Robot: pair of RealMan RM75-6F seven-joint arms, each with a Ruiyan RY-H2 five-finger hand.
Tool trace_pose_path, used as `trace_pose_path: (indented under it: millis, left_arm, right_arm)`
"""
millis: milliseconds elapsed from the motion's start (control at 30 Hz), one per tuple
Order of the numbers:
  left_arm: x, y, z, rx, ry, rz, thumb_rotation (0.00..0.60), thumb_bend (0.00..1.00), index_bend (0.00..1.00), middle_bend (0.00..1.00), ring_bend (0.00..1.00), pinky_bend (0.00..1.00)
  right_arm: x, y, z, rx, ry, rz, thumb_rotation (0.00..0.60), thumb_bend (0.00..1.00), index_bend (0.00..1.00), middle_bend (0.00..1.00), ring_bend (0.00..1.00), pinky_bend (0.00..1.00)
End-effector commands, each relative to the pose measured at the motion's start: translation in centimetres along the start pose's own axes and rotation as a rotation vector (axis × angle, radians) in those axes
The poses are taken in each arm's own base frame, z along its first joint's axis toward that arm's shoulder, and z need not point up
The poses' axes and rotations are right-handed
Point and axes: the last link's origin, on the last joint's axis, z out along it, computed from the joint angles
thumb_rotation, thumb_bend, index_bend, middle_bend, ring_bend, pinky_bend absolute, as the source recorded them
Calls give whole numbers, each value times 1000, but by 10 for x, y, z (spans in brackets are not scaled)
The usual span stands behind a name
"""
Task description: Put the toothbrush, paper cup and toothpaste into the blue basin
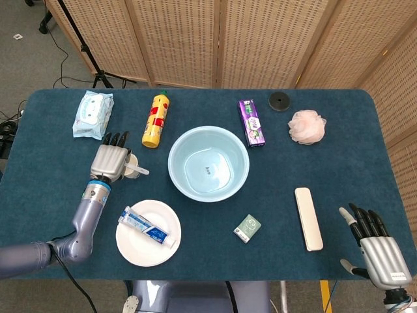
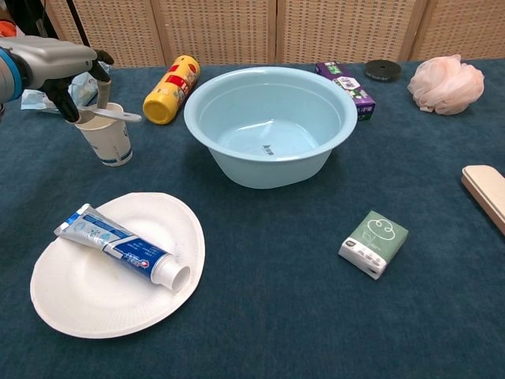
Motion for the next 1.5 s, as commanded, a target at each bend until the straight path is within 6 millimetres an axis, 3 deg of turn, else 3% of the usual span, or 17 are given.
trace_pose_path:
  millis: [33, 433, 767, 1167, 1500]
  left_arm:
    - [3, 0, 0, 1, 6, -5, 600, 454, 673, 0, 0, 33]
    - [24, -1, -4, 0, 42, -23, 600, 456, 682, 0, 0, 33]
    - [59, 13, -17, -59, 117, -41, 600, 456, 695, 0, 0, 32]
    - [94, 77, -36, -205, 198, -56, 600, 454, 695, 0, 0, 33]
    - [88, 129, -47, -279, 183, -40, 600, 443, 695, 0, 0, 33]
  right_arm:
    - [0, 0, 0, -1, 0, 0, 600, 94, 0, 0, 0, 0]
    - [1, 0, -1, 1, 2, 3, 600, 92, 0, 0, 0, 0]
    - [3, -1, -3, 6, 7, 9, 600, 93, 0, 0, 0, 0]
    - [9, 0, -7, 21, 16, 36, 600, 93, 0, 0, 0, 0]
    - [12, 1, -11, 37, 24, 59, 600, 93, 0, 0, 0, 0]
